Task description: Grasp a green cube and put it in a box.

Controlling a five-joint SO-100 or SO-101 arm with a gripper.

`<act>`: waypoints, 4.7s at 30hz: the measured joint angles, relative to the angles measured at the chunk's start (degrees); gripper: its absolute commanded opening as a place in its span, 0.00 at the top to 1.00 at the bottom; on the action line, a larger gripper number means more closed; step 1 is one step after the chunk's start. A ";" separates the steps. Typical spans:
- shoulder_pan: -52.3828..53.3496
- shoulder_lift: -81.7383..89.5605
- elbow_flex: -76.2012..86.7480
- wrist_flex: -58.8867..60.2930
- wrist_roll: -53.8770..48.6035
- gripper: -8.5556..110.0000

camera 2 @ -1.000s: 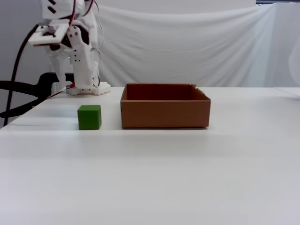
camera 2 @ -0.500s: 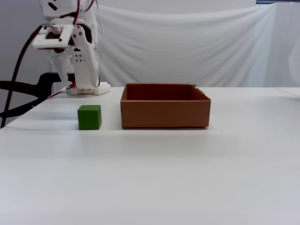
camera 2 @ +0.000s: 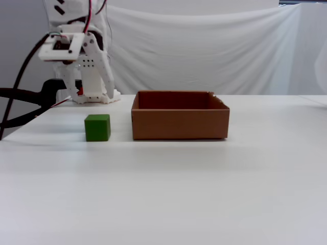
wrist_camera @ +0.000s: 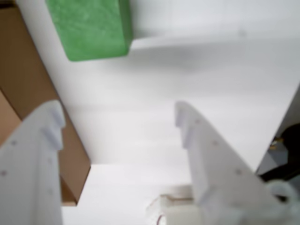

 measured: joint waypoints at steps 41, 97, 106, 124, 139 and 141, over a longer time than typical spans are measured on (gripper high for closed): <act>-5.10 -20.48 -10.46 -6.86 -0.35 0.68; -4.39 -20.57 -10.46 -7.03 -0.35 0.80; -4.57 -15.47 -10.46 -3.34 0.53 0.82; -16.44 -0.09 -10.55 9.49 7.82 0.82; -29.36 -2.20 -15.03 11.69 11.51 0.82; -30.76 -3.69 -15.21 11.51 11.69 0.82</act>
